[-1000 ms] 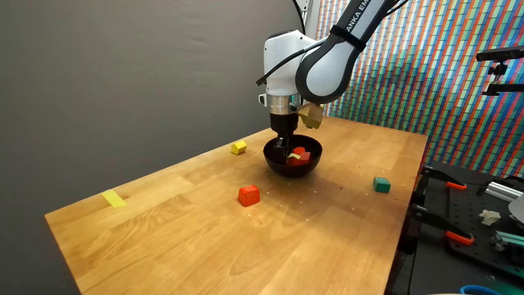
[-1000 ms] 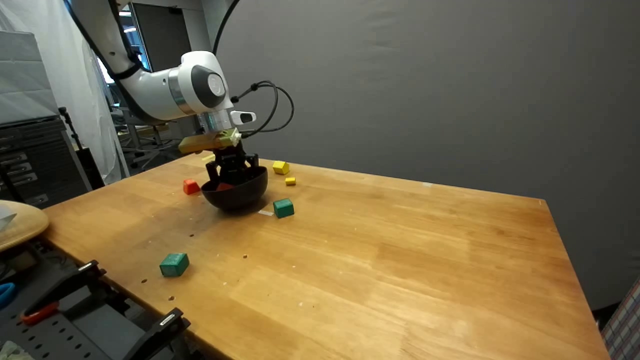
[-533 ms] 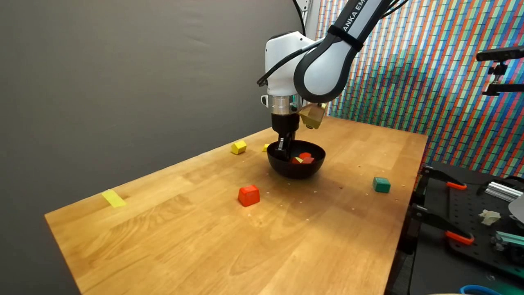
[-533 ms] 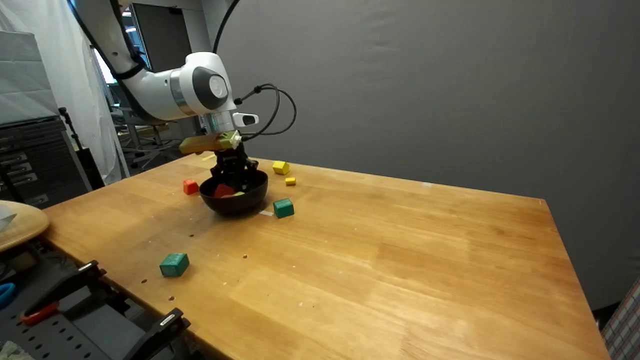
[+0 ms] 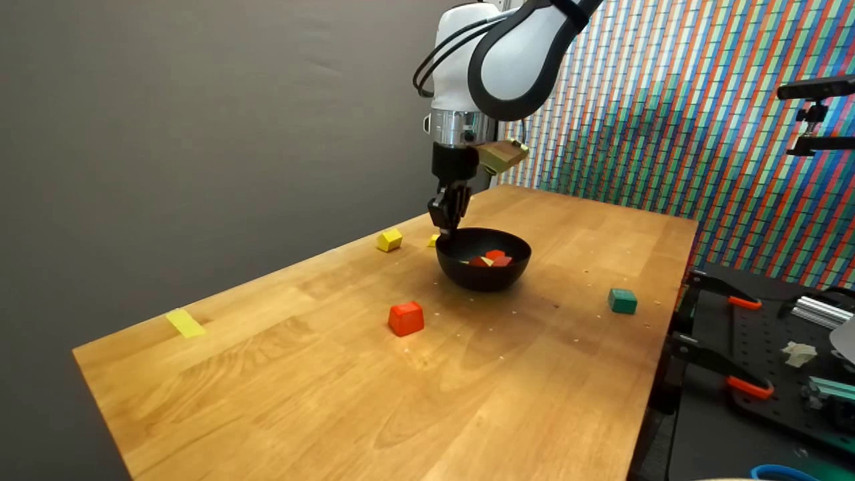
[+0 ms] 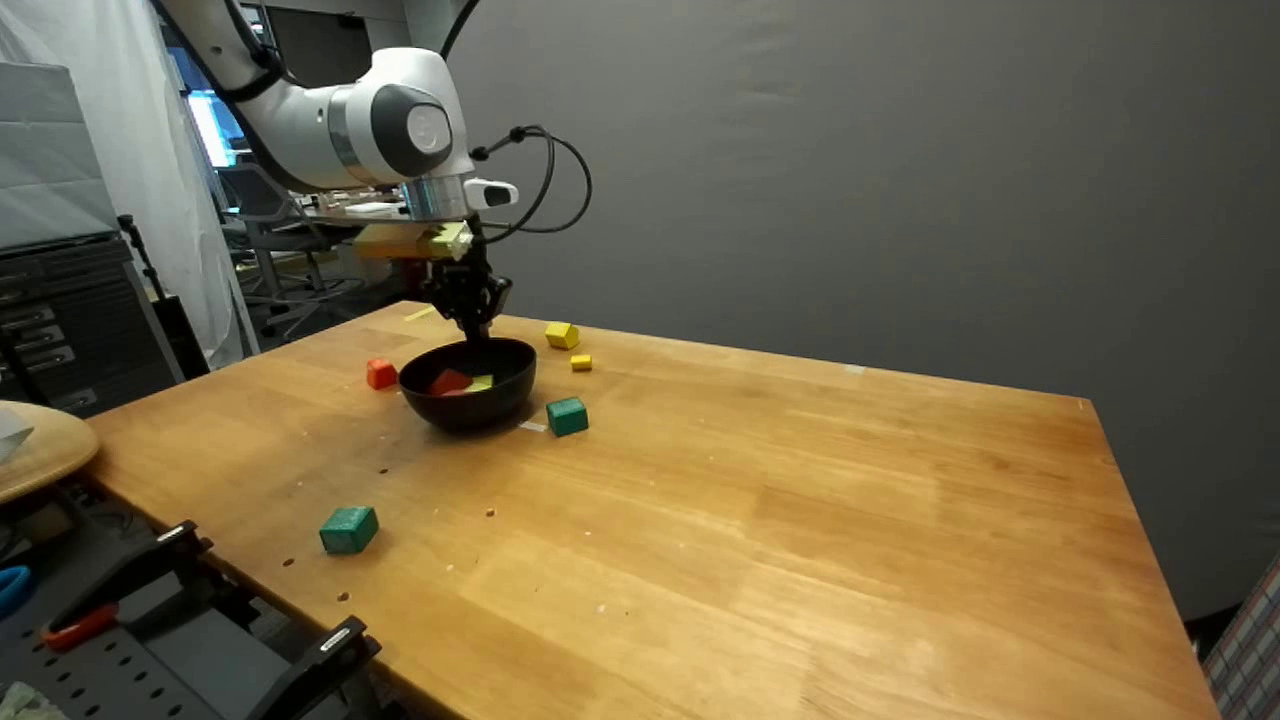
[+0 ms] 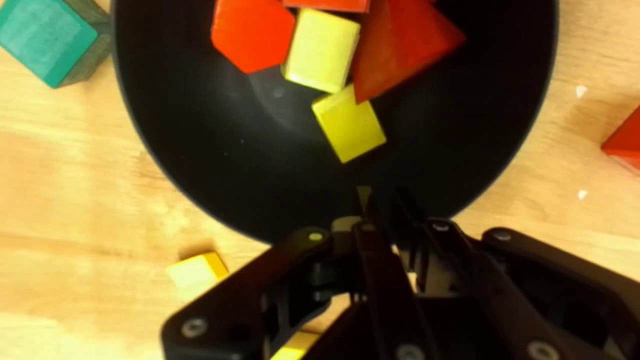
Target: Take the blocks out of the gift disappointed
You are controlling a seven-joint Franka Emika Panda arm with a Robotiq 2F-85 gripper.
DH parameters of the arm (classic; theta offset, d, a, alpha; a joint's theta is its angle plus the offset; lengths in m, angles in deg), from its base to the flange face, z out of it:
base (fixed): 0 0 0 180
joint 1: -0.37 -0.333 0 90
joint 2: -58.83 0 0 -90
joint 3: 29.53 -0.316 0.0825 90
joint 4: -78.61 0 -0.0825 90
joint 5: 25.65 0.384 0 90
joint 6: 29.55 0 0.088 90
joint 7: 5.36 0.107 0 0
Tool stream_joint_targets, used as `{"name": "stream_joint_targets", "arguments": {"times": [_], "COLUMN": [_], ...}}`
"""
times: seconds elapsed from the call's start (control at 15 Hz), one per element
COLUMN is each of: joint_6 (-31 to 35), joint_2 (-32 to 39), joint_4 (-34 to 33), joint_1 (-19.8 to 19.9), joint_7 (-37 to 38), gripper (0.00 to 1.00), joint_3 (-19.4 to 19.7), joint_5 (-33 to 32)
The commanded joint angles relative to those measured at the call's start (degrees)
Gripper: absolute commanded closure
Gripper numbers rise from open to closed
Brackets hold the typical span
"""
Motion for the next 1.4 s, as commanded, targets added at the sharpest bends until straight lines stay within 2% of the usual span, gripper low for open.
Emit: {"name": "stream_joint_targets", "arguments": {"times": [0.0,0.4,0.47,0.8,1.0,1.2,1.33], "joint_6": [0.95,0.44,0.18,0.37,0.11,-0.22,-0.41], "joint_2": [-2.85,-1.44,-0.89,1.44,2.77,3.72,4.41], "joint_4": [1.33,1.51,1.57,2.01,1.55,1.33,1.12], "joint_1": [0.22,0.08,0.25,0.77,0.79,0.47,0.18], "joint_7": [-0.36,0.19,0.14,-0.82,-0.73,-0.54,-0.37], "gripper": [0.54,0.07,0.02,0.01,0.07,0.07,0.13], "joint_3": [-0.61,-0.26,-0.11,0.54,0.93,1.4,1.69], "joint_5": [1.29,1.05,1.13,0.74,0.62,0.19,-0.15]}}
